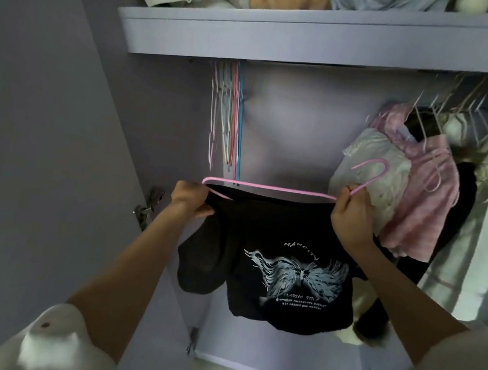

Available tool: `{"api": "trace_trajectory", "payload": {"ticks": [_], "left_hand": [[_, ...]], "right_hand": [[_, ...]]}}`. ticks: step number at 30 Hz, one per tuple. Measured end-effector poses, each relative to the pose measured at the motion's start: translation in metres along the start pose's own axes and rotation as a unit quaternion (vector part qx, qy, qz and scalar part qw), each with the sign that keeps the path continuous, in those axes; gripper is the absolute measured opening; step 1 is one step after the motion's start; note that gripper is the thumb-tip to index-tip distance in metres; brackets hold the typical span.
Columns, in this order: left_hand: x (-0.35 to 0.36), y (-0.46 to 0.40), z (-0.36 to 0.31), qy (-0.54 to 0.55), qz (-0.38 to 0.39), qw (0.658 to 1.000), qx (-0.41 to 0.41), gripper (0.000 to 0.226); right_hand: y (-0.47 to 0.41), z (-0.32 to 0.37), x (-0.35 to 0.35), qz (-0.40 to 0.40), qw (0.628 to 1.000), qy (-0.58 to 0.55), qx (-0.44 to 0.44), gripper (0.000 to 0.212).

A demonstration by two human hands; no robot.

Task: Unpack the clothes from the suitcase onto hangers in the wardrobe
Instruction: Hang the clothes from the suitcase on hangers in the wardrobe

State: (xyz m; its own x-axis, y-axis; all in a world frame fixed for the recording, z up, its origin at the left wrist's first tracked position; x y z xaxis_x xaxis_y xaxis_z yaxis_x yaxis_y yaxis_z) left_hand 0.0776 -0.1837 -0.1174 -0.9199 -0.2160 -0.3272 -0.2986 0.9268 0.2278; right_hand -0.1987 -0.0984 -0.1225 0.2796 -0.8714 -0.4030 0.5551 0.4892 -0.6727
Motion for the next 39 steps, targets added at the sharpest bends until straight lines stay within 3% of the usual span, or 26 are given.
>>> {"api": "trace_trajectory", "payload": {"ticks": [3, 7, 9, 11, 14, 17, 22, 25, 28, 32, 34, 36, 39], "left_hand": [[0.011, -0.001, 0.003, 0.157, 0.042, 0.978, -0.129, 0.021], [0.009, 0.0, 0.0, 0.202, 0.047, 0.962, -0.179, 0.023], [0.005, -0.002, -0.004, 0.153, 0.02, 0.979, -0.136, 0.007], [0.0, -0.006, -0.011, 0.06, -0.04, 0.997, -0.026, 0.004], [-0.004, 0.004, -0.022, -0.07, -0.085, 0.988, 0.11, 0.018], [-0.006, 0.01, -0.03, -0.105, -0.097, 0.974, 0.174, 0.022], [0.023, 0.031, -0.054, -0.076, 0.014, 0.964, 0.255, 0.018], [0.033, 0.032, -0.052, -0.099, 0.144, 0.959, 0.222, 0.038], [0.033, 0.024, -0.032, -0.227, 0.194, 0.919, 0.256, 0.057], [0.049, 0.034, -0.005, -0.31, 0.206, 0.853, 0.365, 0.04], [0.056, 0.043, 0.0, -0.36, 0.154, 0.815, 0.427, 0.033], [0.056, 0.045, -0.002, -0.391, 0.054, 0.788, 0.472, 0.033], [0.043, 0.036, -0.007, -0.335, -0.069, 0.819, 0.461, 0.031]], "right_hand": [[0.0, -0.007, 0.002, 0.015, 0.999, 0.028, 0.029, 0.061], [-0.003, -0.011, -0.001, 0.018, 0.994, 0.058, 0.094, 0.056], [-0.002, -0.01, -0.002, 0.025, 0.992, 0.073, 0.103, 0.053], [-0.001, -0.008, 0.001, 0.039, 0.991, 0.079, 0.104, 0.046], [0.003, -0.003, 0.004, 0.077, 0.99, 0.082, 0.089, 0.025], [0.005, 0.008, 0.001, 0.087, 0.992, 0.083, 0.028, 0.03], [0.024, 0.034, 0.017, 0.177, 0.98, 0.039, -0.083, 0.026], [0.024, 0.04, 0.016, 0.145, 0.984, 0.006, -0.107, 0.034], [0.012, 0.036, 0.011, 0.133, 0.988, 0.008, -0.079, 0.047], [0.008, 0.039, 0.011, 0.14, 0.988, -0.02, -0.063, 0.038], [0.008, 0.036, 0.011, 0.156, 0.986, -0.051, -0.036, 0.026], [0.008, 0.027, 0.009, 0.18, 0.981, -0.076, -0.007, 0.021], [0.011, -0.003, 0.004, 0.213, 0.977, -0.03, 0.006, 0.027]]}}
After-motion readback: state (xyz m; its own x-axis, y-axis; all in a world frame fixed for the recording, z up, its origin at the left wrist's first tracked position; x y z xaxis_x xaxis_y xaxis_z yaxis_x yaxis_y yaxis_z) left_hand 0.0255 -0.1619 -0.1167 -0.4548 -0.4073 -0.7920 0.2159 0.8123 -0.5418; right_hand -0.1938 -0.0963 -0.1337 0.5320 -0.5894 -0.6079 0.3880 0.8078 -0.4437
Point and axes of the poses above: each hand's wrist, its own y-axis away from the middle knuckle, its own x-axis out of the palm, z = x × y, the point moved 4 cm from there along -y, towards the middle knuckle, and after that the axes turned 9 degrees about -z, right-handed, at the moved point
